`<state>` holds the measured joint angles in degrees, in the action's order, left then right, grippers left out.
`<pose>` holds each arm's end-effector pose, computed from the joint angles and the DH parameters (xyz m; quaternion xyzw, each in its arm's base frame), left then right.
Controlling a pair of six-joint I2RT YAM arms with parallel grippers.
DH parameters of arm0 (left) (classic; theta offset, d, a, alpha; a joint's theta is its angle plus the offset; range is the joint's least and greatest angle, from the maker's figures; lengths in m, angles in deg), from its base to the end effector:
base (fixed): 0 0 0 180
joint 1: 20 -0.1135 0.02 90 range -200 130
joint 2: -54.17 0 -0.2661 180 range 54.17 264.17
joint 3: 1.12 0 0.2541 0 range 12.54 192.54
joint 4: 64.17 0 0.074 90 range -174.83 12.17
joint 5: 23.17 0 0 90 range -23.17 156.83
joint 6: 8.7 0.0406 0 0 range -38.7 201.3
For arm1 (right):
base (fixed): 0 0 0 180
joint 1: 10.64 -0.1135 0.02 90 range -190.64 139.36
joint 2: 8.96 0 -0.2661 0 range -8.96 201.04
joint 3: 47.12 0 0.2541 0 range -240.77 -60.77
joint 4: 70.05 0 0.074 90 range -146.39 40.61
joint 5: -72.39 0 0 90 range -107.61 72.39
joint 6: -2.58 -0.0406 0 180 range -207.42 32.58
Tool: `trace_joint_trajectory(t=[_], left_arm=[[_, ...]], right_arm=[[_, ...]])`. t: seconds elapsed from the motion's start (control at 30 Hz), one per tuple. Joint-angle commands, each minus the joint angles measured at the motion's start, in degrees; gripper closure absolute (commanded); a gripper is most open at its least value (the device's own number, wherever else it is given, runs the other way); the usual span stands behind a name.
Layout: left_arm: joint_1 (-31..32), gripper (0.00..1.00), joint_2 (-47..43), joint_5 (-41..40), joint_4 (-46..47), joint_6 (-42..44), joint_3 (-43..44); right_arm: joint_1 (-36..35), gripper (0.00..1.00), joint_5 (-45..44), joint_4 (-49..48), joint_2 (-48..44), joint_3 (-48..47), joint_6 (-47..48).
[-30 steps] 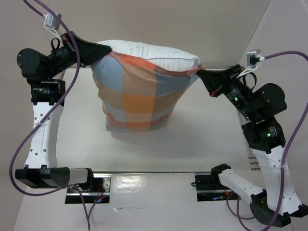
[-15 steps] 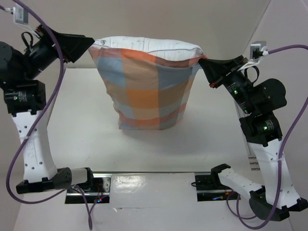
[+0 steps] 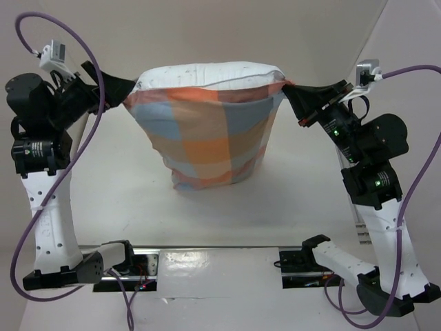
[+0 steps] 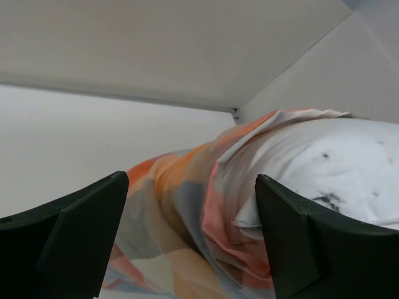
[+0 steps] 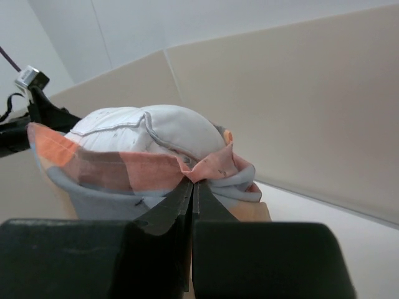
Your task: Put the pillow into the pillowcase
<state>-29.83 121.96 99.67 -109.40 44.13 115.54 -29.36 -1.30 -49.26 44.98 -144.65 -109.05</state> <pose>0.1954 0.0115 0.5581 -0.0727 0.6841 -0.3533 0.6339 0.1399 0.0594 0.5476 -0.1042 0.5506 0.3580 0.7468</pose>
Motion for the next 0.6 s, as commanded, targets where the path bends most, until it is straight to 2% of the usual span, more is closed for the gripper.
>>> trace_joint_trajectory(t=[0.0, 0.07, 0.17, 0.23, 0.27, 0.33, 0.4, 0.57], left_arm=[[-0.11, 0.05, -4.59, -5.42, -3.76, 4.29, -2.35], [-0.11, 0.03, -4.60, -3.76, -3.76, 5.61, -2.37], [0.42, 0.00, -4.07, 3.52, -0.62, 4.57, -2.37], [0.42, 0.08, -3.37, 6.97, 0.20, 2.02, -2.98], [0.42, 0.20, -2.76, 6.97, 0.80, 2.01, -2.98], [0.42, 0.32, -1.36, 9.34, 0.81, 0.08, -2.46], [-0.36, 0.30, -0.12, 12.14, 0.81, -3.24, -0.62], [-2.64, 0.31, 4.62, 25.33, 17.20, -16.60, 0.01]], right_arm=[[0.18, 1.00, -1.29, -5.64, 0.56, -0.94, -0.43], [0.18, 1.00, -1.29, -5.12, 1.26, -1.64, -0.43], [0.18, 1.00, -1.29, -4.59, 2.31, -2.43, -0.43], [0.18, 1.00, -1.29, -4.59, 2.32, -3.05, -0.43], [0.18, 1.00, -1.29, -4.59, 2.32, -3.05, -0.43], [0.18, 1.00, -1.90, -4.59, 2.84, -3.05, -0.43], [0.18, 1.00, -3.39, -3.36, 4.07, -4.62, -1.13], [0.18, 1.00, -7.34, 2.88, 10.91, -10.60, -3.33]])
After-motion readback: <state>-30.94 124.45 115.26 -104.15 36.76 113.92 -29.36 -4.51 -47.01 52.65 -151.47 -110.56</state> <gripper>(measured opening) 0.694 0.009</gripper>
